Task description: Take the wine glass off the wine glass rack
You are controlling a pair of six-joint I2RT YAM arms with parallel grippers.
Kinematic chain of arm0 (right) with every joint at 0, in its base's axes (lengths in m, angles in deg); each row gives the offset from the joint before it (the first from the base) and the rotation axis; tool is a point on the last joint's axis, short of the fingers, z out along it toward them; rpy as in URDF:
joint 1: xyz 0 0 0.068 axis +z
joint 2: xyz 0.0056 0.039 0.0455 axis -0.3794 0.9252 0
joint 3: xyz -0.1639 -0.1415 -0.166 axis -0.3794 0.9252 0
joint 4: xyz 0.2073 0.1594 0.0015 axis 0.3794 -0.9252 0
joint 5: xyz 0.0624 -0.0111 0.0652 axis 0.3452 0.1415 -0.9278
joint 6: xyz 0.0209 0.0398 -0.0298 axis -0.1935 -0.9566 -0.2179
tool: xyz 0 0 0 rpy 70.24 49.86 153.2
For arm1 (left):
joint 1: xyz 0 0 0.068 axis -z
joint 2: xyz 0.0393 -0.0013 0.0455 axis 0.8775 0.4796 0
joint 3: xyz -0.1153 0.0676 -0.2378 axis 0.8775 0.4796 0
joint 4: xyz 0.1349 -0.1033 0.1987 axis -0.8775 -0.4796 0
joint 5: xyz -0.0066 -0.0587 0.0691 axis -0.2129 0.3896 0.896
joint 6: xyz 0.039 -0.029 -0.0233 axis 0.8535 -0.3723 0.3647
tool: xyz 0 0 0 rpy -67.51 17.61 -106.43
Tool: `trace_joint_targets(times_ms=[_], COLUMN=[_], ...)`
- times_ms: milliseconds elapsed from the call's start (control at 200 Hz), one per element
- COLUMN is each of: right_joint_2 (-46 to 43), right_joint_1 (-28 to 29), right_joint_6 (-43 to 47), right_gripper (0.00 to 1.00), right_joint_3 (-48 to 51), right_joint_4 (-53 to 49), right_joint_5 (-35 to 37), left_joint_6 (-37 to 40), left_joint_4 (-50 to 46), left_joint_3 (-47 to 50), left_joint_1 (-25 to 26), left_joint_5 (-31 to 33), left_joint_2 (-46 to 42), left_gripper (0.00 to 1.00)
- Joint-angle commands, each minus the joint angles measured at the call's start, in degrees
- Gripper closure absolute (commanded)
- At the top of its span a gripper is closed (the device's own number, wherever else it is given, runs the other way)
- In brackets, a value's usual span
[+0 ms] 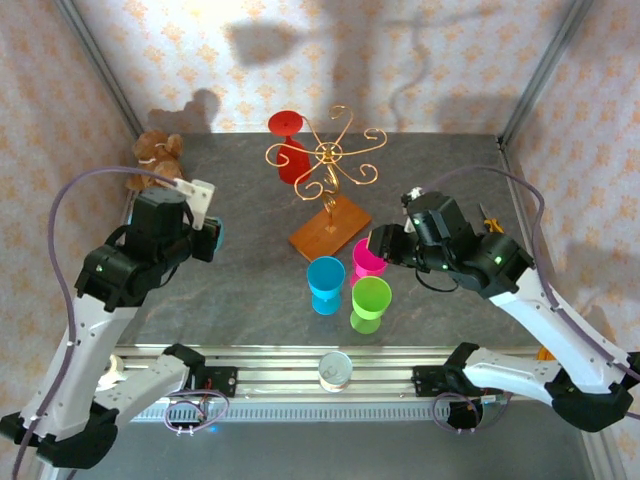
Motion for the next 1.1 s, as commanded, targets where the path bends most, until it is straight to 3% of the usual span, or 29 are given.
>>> trace_joint_targets(times_ms=[0, 170, 541, 856, 1096], right_joint_2=[-0.18, 0.25, 5.31, 16.41, 30.37], right_joint_1=[2.60, 5.99, 20.25, 22.43, 22.38], right_joint_6=[0.03, -0.66, 2.69, 14.17, 24.07], right_gripper=[0.69, 0.68, 0.69, 0.70, 0.68], right_joint_3=[-1.90, -3.07, -12.48, -31.43, -55.20], right_joint_4=[-0.04, -0.68, -5.18, -6.56, -13.51], right_joint_5=[3.94, 6.63, 20.05, 16.93, 11.25], left_joint_6=[8.22, 15.03, 31.37, 40.32, 50.18], left_joint_4=[-0.95, 3.45, 9.98, 10.48, 14.43], left_joint_3=[3.28, 13.31, 30.19, 39.07, 44.64], left_joint_1=[6.28, 14.34, 30.76, 36.86, 38.23], left_joint_5=[14.17, 25.82, 42.20, 44.10, 45.99], left_joint_2=[-3.18, -10.76, -23.50, -29.39, -31.30], left_gripper=[1.00, 1.00, 1.00, 1.00, 1.00])
